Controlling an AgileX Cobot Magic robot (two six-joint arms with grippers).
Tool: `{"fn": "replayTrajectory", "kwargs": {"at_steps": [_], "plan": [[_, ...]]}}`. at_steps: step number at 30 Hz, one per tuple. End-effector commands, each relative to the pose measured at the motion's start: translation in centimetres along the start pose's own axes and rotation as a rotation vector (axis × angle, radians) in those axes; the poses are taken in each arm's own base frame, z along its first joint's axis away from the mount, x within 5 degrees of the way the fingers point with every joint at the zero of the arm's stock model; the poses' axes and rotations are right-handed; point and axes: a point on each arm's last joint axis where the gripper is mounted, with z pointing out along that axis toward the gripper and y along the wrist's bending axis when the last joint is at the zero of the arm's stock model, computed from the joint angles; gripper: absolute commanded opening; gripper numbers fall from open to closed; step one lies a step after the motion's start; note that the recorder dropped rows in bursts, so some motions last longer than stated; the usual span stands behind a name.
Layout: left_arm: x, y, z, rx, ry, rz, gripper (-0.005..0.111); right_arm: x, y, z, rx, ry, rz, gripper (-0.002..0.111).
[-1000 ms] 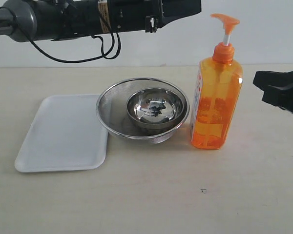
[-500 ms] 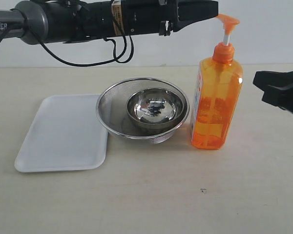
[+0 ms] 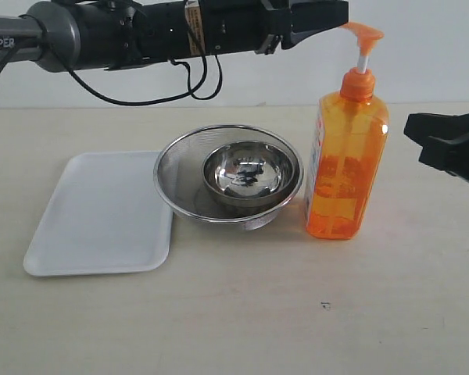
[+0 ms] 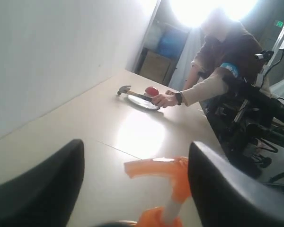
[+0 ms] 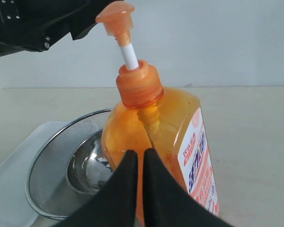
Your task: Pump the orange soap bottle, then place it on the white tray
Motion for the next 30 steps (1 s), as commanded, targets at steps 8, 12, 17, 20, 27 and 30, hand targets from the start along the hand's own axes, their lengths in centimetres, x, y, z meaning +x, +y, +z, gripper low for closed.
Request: {"fn": "replayTrajectory", "kwargs": {"at_steps": [8, 12, 17, 20, 27, 30], "plan": [[0.4, -1.5, 1.6, 0.074, -0.014, -0.009, 0.06, 0.0, 0.2, -0.1, -0.015, -0.001, -0.015, 0.0], [0.4, -1.8, 1.6, 0.105, -0.019, -0.016, 0.06, 0.0, 0.2, -0.1, -0.018, -0.003, -0.012, 0.0], [0.7, -2.0, 1.5, 0.121, 0.021, -0.034, 0.06, 0.0, 0.2, -0.1, -0.023, -0.005, -0.012, 0.0], [0.8, -2.1, 1.5, 0.134, 0.028, -0.03, 0.06, 0.0, 0.3, -0.1, -0.024, -0.004, -0.014, 0.0], [0.1, -1.6, -0.1, 0.195, 0.008, -0.044, 0.06, 0.0, 0.3, -0.1, -0.026, -0.001, -0.013, 0.0], [-0.2, -0.8, -1.0, 0.172, 0.004, -0.051, 0.06, 0.0, 0.3, -0.1, -0.026, -0.001, -0.013, 0.0]]}}
